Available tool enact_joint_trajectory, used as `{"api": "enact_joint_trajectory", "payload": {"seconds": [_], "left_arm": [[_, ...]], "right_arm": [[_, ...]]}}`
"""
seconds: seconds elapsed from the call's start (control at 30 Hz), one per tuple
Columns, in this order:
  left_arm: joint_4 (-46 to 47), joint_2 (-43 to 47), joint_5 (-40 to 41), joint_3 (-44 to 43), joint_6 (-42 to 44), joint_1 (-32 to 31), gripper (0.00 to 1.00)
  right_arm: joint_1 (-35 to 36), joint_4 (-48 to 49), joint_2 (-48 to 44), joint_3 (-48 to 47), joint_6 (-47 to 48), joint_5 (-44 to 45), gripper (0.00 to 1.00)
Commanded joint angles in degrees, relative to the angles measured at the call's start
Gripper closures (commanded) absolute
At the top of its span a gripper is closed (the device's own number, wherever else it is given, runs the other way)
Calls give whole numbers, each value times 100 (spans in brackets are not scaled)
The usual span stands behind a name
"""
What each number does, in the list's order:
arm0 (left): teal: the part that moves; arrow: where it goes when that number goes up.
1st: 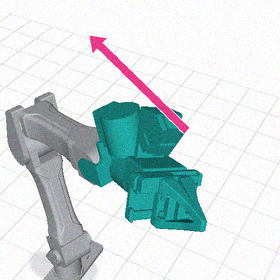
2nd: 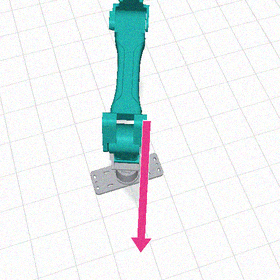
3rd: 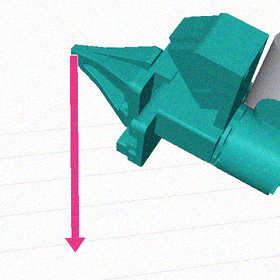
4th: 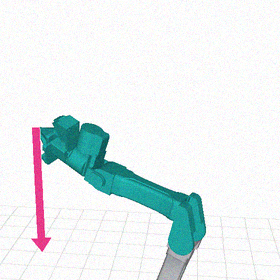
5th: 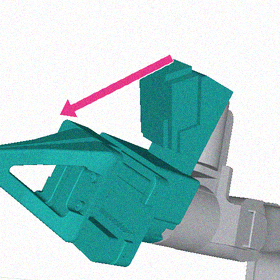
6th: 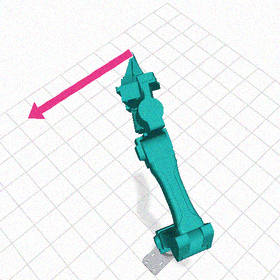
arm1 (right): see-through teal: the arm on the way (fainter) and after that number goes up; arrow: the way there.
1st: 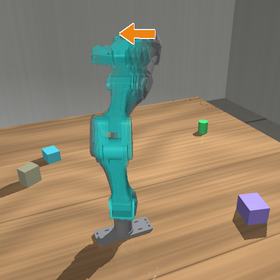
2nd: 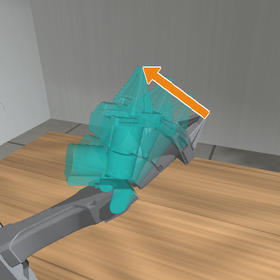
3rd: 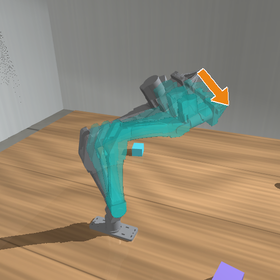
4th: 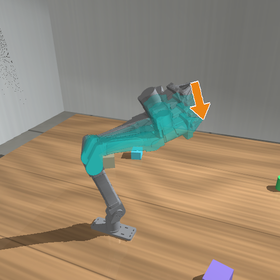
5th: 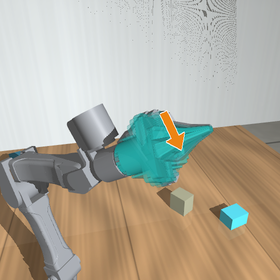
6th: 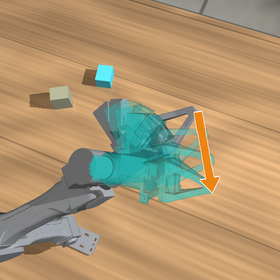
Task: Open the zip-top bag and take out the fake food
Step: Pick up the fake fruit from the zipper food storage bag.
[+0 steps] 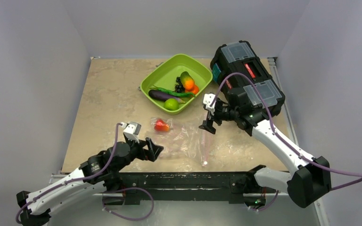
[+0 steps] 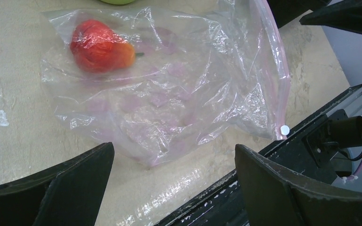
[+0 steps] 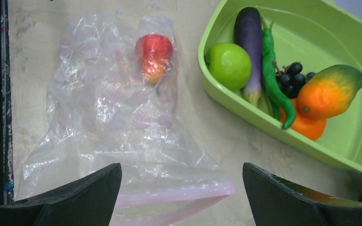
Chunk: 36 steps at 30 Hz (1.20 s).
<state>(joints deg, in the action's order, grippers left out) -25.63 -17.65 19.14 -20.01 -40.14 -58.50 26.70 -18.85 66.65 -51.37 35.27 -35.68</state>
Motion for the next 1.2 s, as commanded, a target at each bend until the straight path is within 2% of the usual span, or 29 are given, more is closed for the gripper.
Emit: {"api": "enact_joint_trajectory", "payload": {"seconds": [0.0,0.73,1.07,1.17], "left_arm": [[18,-29,81,-65,-117,40,0],[49,-251,82,-161,-90,49,0],[205,-185,174,-138,-105,49,1],[333,-134,398,-161,0,68,6]], "right_arm": [[-90,88,-274,294,200,-127,1],[-398,330,-645,786,574,450,1],[-404,-85,-337,833,1304,323,1],[-407,-392,-305,906,1915,43,5]]}}
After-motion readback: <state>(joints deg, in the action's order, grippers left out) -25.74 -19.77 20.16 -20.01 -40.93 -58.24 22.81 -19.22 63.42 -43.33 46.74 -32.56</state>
